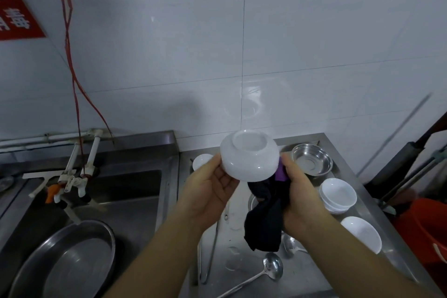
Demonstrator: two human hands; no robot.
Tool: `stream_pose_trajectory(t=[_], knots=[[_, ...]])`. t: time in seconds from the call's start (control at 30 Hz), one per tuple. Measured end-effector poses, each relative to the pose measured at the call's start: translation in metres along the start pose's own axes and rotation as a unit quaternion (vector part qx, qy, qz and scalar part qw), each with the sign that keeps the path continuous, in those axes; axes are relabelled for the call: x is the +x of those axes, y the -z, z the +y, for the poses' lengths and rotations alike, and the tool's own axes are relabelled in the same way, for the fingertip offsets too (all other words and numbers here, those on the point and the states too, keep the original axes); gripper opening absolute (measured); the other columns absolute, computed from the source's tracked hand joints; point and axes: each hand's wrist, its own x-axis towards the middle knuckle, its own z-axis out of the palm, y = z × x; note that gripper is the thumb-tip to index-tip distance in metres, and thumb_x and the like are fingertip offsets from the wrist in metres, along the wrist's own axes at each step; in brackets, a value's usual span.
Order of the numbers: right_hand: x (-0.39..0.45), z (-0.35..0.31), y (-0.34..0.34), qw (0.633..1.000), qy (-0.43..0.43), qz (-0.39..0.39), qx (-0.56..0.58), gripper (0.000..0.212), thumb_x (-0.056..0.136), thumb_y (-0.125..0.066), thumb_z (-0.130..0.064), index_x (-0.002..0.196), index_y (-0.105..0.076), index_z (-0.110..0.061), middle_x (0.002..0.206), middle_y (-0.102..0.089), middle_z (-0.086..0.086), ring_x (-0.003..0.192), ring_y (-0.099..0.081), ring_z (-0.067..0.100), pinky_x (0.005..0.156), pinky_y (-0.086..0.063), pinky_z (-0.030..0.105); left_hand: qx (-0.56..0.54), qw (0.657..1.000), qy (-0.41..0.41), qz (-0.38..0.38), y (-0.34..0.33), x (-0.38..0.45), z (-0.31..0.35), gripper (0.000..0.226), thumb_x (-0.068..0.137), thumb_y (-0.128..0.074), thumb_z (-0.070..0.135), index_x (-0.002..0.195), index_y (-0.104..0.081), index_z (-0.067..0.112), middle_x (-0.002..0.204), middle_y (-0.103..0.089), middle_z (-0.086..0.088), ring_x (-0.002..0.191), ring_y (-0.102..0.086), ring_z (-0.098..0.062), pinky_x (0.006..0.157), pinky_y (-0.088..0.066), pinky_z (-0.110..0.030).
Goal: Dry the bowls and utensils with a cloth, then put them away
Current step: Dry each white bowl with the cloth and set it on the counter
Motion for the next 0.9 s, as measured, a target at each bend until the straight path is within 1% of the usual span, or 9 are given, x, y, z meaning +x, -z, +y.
stream_pose_trajectory(t=[0.17, 0.27, 0.37, 0.43, 0.53, 0.6, 0.73, 0.83, 0.9], knots=[[-0.001, 0.011, 0.003, 0.986, -0.031, 0.161, -0.036, 0.035, 0.099, -0.071, -0.04, 0.114, -0.077, -0.008, 0.102, -0.081, 0.018, 0.093, -0.08, 0.037, 0.082, -0.063, 0.045, -0.009, 0.998, -0.052, -0.024, -0.003, -0.001, 0.016, 0.029, 0.091, -0.069, 0.021, 0.118, -0.07, 0.012, 0.126, -0.076, -0.013, 0.114, -0.075, -0.034, 0.084, -0.065, -0.041], [-0.004, -0.001, -0.005, 0.99, 0.049, 0.129, 0.006, 0.021, 0.101, -0.069, -0.035, 0.111, -0.075, -0.017, 0.096, -0.083, 0.011, 0.082, -0.081, 0.029, 0.062, -0.065, 0.041, 0.092, 0.993, -0.073, -0.003, -0.002, -0.006, 0.018, 0.013, 0.1, -0.065, 0.014, 0.11, -0.073, 0.016, 0.12, -0.077, -0.007, 0.111, -0.075, -0.033, 0.082, -0.065, -0.041], [-0.007, -0.013, -0.02, 0.978, 0.189, 0.02, -0.084, 0.02, 0.1, -0.067, -0.034, 0.116, -0.077, -0.041, 0.117, -0.08, -0.003, 0.105, -0.078, 0.019, 0.083, -0.064, 0.038, 0.203, 0.975, -0.086, -0.025, -0.003, -0.011, 0.012, 0.013, 0.104, -0.062, 0.013, 0.11, -0.073, 0.017, 0.116, -0.076, -0.006, 0.105, -0.076, -0.029, 0.081, -0.064, -0.037], [-0.012, -0.015, -0.025, 0.918, 0.308, -0.059, -0.245, 0.034, 0.097, -0.061, -0.029, 0.125, -0.072, -0.044, 0.13, -0.073, -0.01, 0.122, -0.069, 0.014, 0.1, -0.056, 0.036, 0.232, 0.967, -0.082, -0.067, -0.006, -0.014, 0.009, 0.015, 0.104, -0.064, 0.017, 0.117, -0.07, 0.011, 0.117, -0.075, -0.013, 0.106, -0.074, -0.031, 0.087, -0.063, -0.042], [-0.008, -0.012, -0.02, 0.697, 0.455, -0.139, -0.536, 0.038, 0.099, -0.052, -0.027, 0.133, -0.066, -0.034, 0.16, -0.046, -0.014, 0.145, -0.045, 0.019, 0.118, -0.035, 0.028, 0.233, 0.959, -0.073, -0.143, -0.012, -0.019, 0.012, 0.028, 0.1, -0.064, 0.019, 0.126, -0.07, 0.013, 0.124, -0.074, -0.016, 0.113, -0.073, -0.032, 0.093, -0.063, -0.045], [-0.005, -0.008, -0.015, 0.644, 0.462, -0.15, -0.591, 0.031, 0.103, -0.052, -0.035, 0.129, -0.068, -0.03, 0.164, -0.039, -0.015, 0.147, -0.042, 0.02, 0.119, -0.032, 0.029, 0.264, 0.947, -0.072, -0.17, -0.011, -0.023, 0.018, 0.028, 0.103, -0.06, 0.015, 0.125, -0.074, 0.025, 0.125, -0.076, -0.011, 0.117, -0.073, -0.029, 0.093, -0.062, -0.039], [0.003, -0.012, -0.015, 0.686, 0.424, -0.131, -0.577, 0.039, 0.105, -0.049, -0.04, 0.141, -0.061, -0.039, 0.155, -0.049, -0.022, 0.143, -0.048, 0.012, 0.116, -0.04, 0.027, 0.321, 0.924, -0.071, -0.196, -0.004, -0.031, 0.018, 0.026, 0.103, -0.059, 0.015, 0.125, -0.071, 0.023, 0.123, -0.076, -0.008, 0.117, -0.073, -0.027, 0.095, -0.061, -0.035], [0.006, -0.023, -0.028, 0.846, 0.319, -0.095, -0.416, 0.034, 0.098, -0.055, -0.033, 0.126, -0.07, -0.044, 0.127, -0.07, -0.019, 0.117, -0.065, 0.003, 0.096, -0.054, 0.027, 0.365, 0.904, -0.095, -0.199, -0.004, -0.034, 0.017, 0.025, 0.1, -0.062, 0.02, 0.124, -0.066, 0.015, 0.121, -0.075, -0.008, 0.115, -0.072, -0.028, 0.098, -0.061, -0.043], [0.012, -0.031, -0.034, 0.914, 0.243, -0.075, -0.317, 0.027, 0.1, -0.056, -0.028, 0.115, -0.077, -0.038, 0.113, -0.077, -0.007, 0.096, -0.07, 0.008, 0.08, -0.058, 0.024, 0.381, 0.894, -0.11, -0.21, -0.006, -0.036, 0.018, 0.028, 0.099, -0.064, 0.026, 0.125, -0.064, 0.016, 0.122, -0.074, -0.007, 0.118, -0.07, -0.03, 0.102, -0.059, -0.048]])
